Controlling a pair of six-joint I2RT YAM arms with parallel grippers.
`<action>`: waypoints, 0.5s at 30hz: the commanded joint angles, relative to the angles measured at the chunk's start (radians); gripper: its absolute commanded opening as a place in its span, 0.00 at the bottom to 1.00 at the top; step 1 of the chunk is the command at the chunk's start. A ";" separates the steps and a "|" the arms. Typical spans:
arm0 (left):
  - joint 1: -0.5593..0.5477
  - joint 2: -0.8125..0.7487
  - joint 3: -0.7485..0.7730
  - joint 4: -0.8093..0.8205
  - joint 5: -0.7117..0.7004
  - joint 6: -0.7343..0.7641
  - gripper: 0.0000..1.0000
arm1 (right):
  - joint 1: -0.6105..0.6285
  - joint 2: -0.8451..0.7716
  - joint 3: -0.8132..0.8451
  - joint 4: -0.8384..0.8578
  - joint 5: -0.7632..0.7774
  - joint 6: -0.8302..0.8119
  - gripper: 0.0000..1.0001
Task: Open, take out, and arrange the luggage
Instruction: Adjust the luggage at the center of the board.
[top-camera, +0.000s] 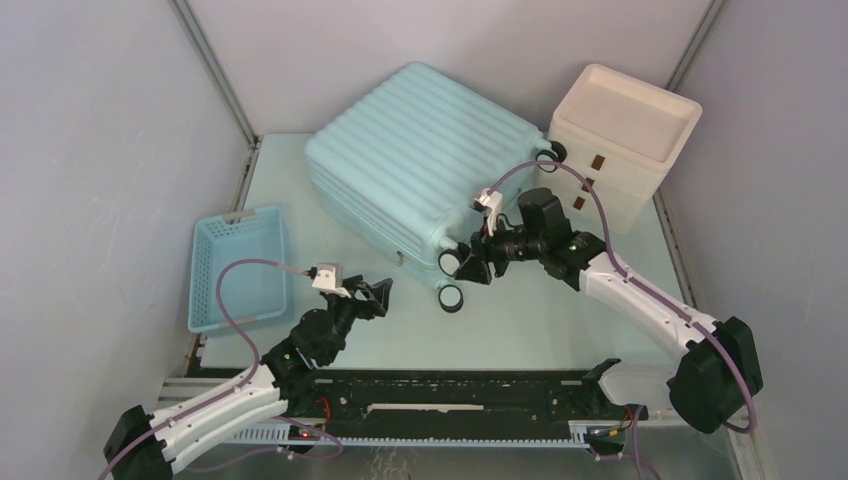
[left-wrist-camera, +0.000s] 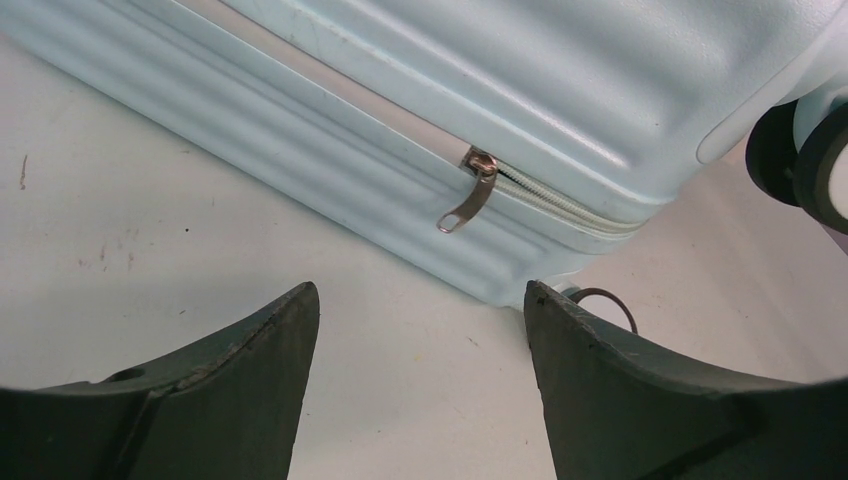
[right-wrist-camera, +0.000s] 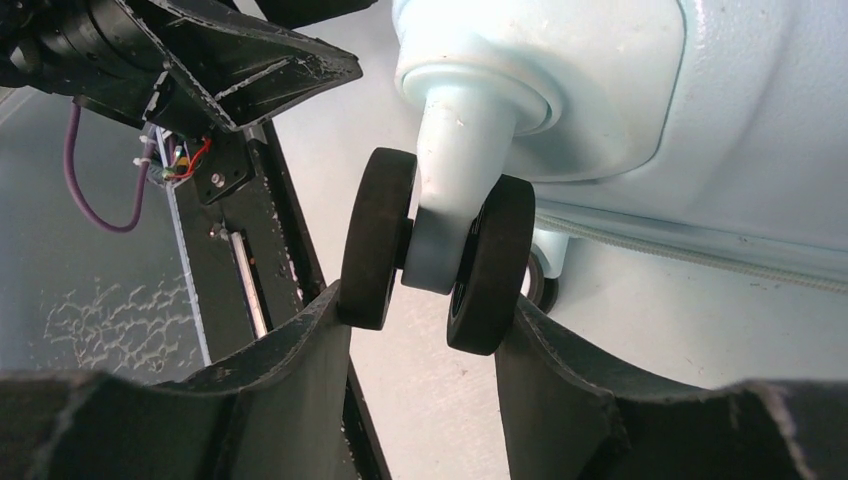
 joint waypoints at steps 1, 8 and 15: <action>-0.004 -0.002 0.038 0.004 -0.025 -0.008 0.79 | 0.101 0.042 0.097 0.034 -0.003 -0.033 0.30; -0.003 -0.034 0.031 -0.018 -0.048 -0.019 0.74 | 0.277 0.152 0.221 -0.021 0.050 -0.043 0.29; -0.003 -0.276 -0.027 -0.175 -0.161 -0.101 0.65 | 0.376 0.271 0.406 -0.133 0.009 -0.050 0.43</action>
